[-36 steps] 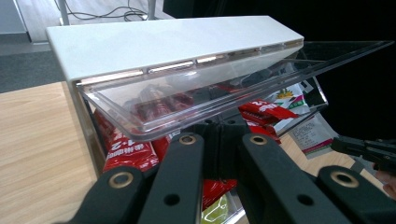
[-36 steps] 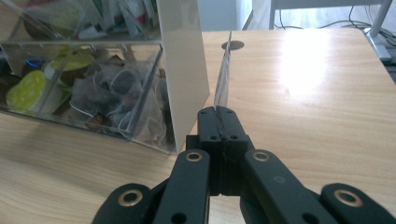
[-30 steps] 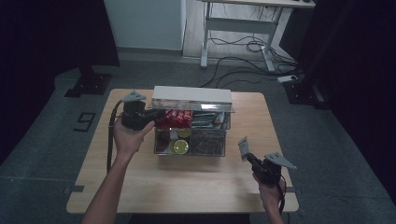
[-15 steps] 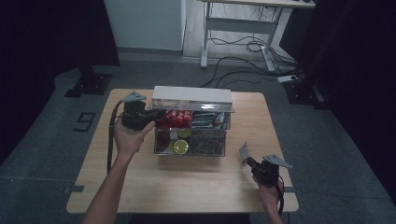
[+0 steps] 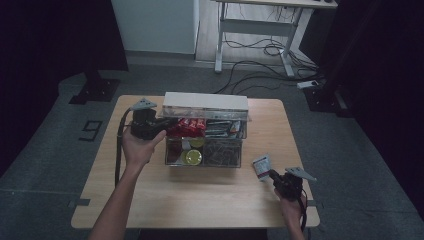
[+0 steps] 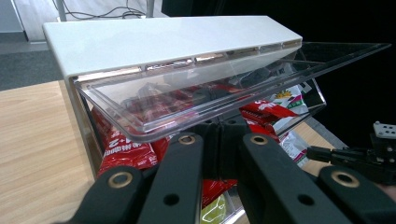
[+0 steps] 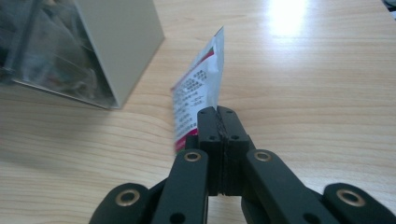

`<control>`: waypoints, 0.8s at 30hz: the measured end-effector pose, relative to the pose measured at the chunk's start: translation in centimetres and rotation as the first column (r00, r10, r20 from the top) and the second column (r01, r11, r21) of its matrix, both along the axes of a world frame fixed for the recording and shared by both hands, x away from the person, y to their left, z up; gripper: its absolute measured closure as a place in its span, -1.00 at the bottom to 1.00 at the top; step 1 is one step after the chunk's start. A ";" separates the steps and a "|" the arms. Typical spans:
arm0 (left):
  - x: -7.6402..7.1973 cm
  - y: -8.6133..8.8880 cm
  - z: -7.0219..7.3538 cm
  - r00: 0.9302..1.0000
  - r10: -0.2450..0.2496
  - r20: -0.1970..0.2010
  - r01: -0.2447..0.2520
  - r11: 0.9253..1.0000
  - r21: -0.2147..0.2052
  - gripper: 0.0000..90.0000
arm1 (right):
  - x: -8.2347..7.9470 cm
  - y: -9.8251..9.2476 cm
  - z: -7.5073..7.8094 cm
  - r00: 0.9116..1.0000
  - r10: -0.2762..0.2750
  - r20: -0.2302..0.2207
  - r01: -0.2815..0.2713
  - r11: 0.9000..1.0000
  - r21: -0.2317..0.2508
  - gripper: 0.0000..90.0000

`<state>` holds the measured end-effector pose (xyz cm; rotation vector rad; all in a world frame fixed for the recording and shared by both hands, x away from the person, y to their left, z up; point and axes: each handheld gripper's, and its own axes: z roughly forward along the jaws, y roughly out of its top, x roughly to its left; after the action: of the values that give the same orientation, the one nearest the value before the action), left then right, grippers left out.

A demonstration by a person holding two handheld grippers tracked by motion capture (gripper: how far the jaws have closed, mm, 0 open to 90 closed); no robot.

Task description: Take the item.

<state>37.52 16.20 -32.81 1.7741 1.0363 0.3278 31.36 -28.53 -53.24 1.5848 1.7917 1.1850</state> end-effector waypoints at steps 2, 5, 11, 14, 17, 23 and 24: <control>0.0 0.0 0.0 1.000 0.000 -0.001 0.000 1.000 -0.001 0.98 | 0.1 -0.1 -0.3 1.000 -0.008 -0.003 0.008 1.000 -0.004 0.98; 0.0 0.0 -0.1 1.000 0.000 -0.001 0.000 1.000 -0.002 0.98 | 0.3 -0.4 -0.6 1.000 -0.015 -0.013 0.015 1.000 -0.007 0.98; 0.0 0.0 -0.2 1.000 0.000 -0.004 0.000 1.000 -0.003 0.98 | 0.4 -0.8 -1.0 0.999 -0.023 -0.028 0.023 1.000 -0.009 0.97; 0.0 0.0 -0.3 1.000 -0.001 -0.004 0.001 1.000 -0.003 0.98 | 0.6 -1.0 -1.4 0.999 -0.028 -0.036 0.028 1.000 -0.011 0.97; 0.0 0.0 -0.3 1.000 -0.001 -0.004 0.001 1.000 -0.004 0.98 | 0.7 -1.2 -1.7 0.998 -0.034 -0.045 0.034 0.999 -0.015 0.95; 0.0 -0.1 -0.3 1.000 0.001 -0.005 -0.001 1.000 -0.002 0.98 | 0.8 -1.3 -2.0 0.998 -0.045 -0.048 0.043 0.998 -0.048 0.84; 0.0 -0.1 -0.3 1.000 0.001 -0.005 -0.001 1.000 -0.002 0.97 | 0.8 -1.3 -2.0 0.997 -0.051 -0.052 0.048 0.998 -0.051 0.82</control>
<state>37.51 16.10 -33.12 1.7733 1.0409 0.3225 32.15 -29.81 -55.26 1.6369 1.7906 1.0765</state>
